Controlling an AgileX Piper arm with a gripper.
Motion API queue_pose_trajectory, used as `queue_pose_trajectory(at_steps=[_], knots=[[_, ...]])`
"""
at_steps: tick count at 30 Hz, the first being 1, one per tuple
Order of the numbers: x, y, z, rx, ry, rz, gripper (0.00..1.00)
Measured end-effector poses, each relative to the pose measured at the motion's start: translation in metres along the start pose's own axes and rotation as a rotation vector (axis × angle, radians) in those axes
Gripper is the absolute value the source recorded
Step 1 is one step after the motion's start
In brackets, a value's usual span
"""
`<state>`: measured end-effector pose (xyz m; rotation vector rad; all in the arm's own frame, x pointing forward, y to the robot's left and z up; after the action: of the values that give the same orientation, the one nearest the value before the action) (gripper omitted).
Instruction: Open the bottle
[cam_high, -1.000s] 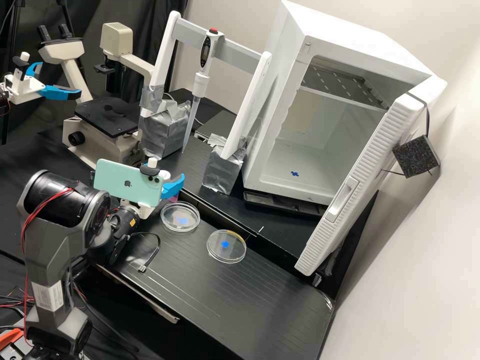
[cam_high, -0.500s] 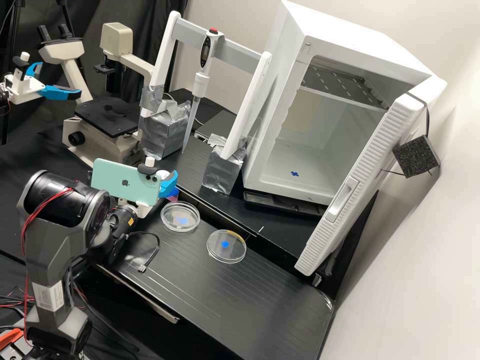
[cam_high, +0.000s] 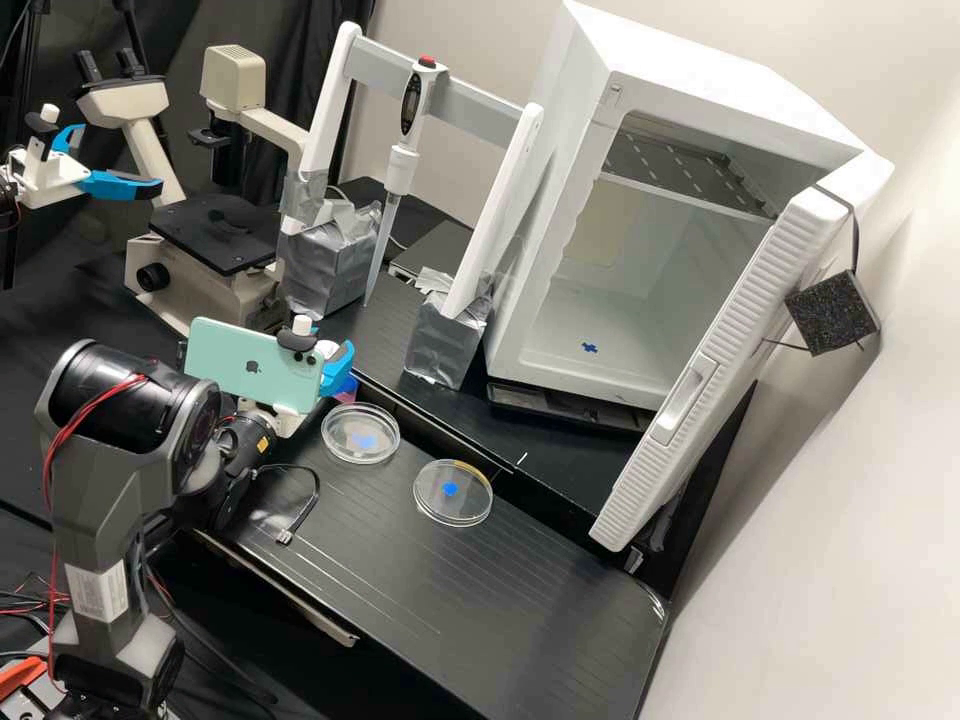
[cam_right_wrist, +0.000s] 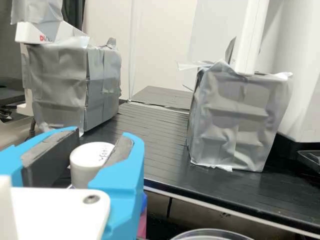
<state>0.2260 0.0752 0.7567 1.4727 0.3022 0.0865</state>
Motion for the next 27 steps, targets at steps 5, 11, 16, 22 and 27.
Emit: queue_pose_trajectory(at_steps=[5, 11, 16, 22, 27], knots=[[0.0000, 0.0001, 0.0001, 0.001, -0.001, 0.001, 0.00], [0.0000, 0.0001, 0.0001, 0.001, -0.001, 0.001, 0.00], [0.0000, 0.0001, 0.0001, 0.001, -0.001, 0.001, 0.00], [-0.0012, 0.0037, -0.0027, 0.002, 0.011, 0.016, 0.00], [-0.0027, 0.0081, -0.0061, 0.004, 0.026, 0.034, 0.00]])
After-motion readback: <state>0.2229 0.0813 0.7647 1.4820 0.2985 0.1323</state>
